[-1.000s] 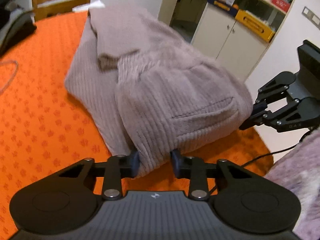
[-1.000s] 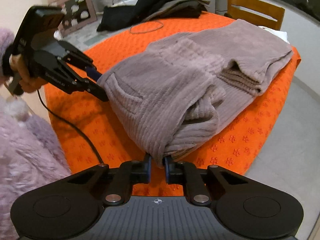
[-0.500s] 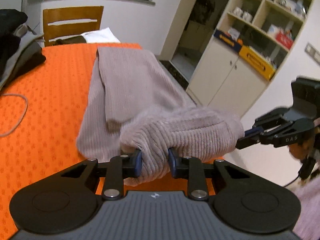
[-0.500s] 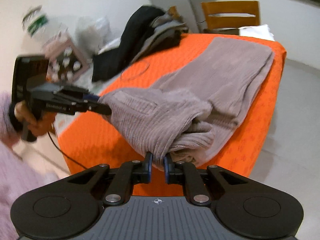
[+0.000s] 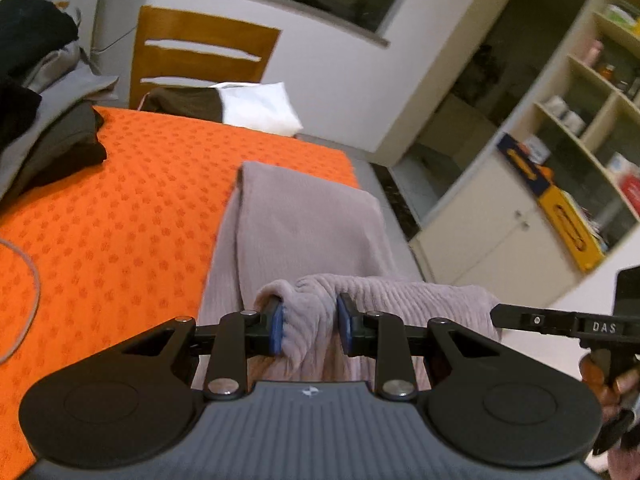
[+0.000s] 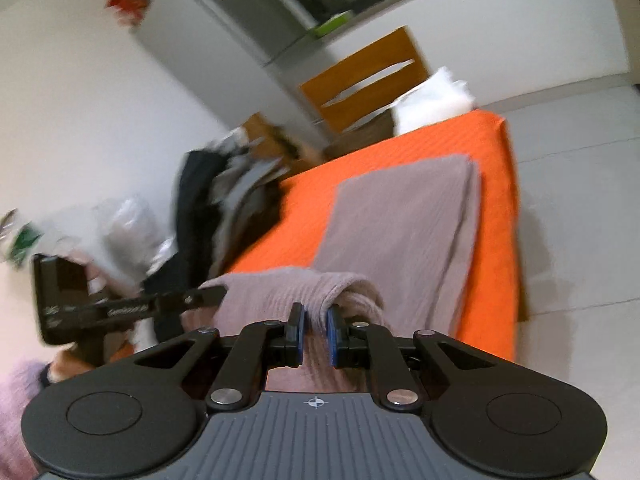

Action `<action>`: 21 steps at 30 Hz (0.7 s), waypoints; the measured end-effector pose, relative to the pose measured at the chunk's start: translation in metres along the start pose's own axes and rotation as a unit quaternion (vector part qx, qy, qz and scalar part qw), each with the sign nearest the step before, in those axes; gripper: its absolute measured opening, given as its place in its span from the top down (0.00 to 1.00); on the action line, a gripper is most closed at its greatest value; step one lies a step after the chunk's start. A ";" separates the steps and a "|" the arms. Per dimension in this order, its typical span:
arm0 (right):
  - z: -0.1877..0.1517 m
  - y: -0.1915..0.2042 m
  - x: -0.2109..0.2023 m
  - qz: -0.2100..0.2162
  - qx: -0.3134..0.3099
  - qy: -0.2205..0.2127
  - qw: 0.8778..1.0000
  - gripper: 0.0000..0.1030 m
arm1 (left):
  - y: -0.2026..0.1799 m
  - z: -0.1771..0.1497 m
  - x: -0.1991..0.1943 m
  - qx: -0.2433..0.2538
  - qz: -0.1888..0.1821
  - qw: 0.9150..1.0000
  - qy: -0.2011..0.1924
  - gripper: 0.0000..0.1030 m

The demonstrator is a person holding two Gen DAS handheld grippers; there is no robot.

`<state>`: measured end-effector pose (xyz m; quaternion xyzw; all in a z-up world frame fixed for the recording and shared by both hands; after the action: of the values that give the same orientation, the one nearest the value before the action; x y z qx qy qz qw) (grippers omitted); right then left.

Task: Fold clothes

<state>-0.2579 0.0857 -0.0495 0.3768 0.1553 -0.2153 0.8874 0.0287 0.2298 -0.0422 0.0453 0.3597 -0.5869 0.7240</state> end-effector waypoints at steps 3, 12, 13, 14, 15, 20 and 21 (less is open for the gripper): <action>0.011 -0.015 0.032 -0.041 -0.002 0.004 0.999 0.86 | 0.007 0.008 0.039 0.000 0.019 1.000 0.014 0.70; -0.003 -0.047 0.086 -0.127 -0.041 0.035 0.990 0.86 | 0.019 -0.006 0.116 0.020 0.054 0.998 0.039 0.60; -0.004 -0.047 0.085 -0.126 -0.045 0.035 0.990 0.86 | 0.021 -0.007 0.118 0.014 0.055 0.998 0.037 0.59; -0.004 -0.047 0.084 -0.125 -0.048 0.036 0.990 0.85 | 0.023 -0.007 0.119 0.007 0.054 0.998 0.035 0.58; -0.004 -0.047 0.083 -0.124 -0.051 0.037 0.990 0.85 | 0.025 -0.007 0.118 -0.001 0.053 0.998 0.032 0.58; 0.006 -0.044 0.073 -0.107 -0.081 0.039 0.990 0.79 | 0.027 -0.005 0.093 -0.045 0.044 0.998 -0.007 0.56; 0.010 -0.042 0.070 -0.102 -0.093 0.039 0.990 0.78 | 0.025 -0.004 0.084 -0.051 0.044 0.998 -0.019 0.53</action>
<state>-0.2177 0.0334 -0.0991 0.2826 0.2464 -0.2743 0.8855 0.0531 0.1707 -0.1016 0.0130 0.3728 -0.5365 0.7570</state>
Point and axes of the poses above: each gripper's, at about its wrist camera, not at the fingertips, and x roughly the way its jaws point, y to its left, z to its top, the point moved 2 cm from there along x, roughly the way its jaws point, and after that the axes turned 11 degrees about -y, right-handed, at the moved point
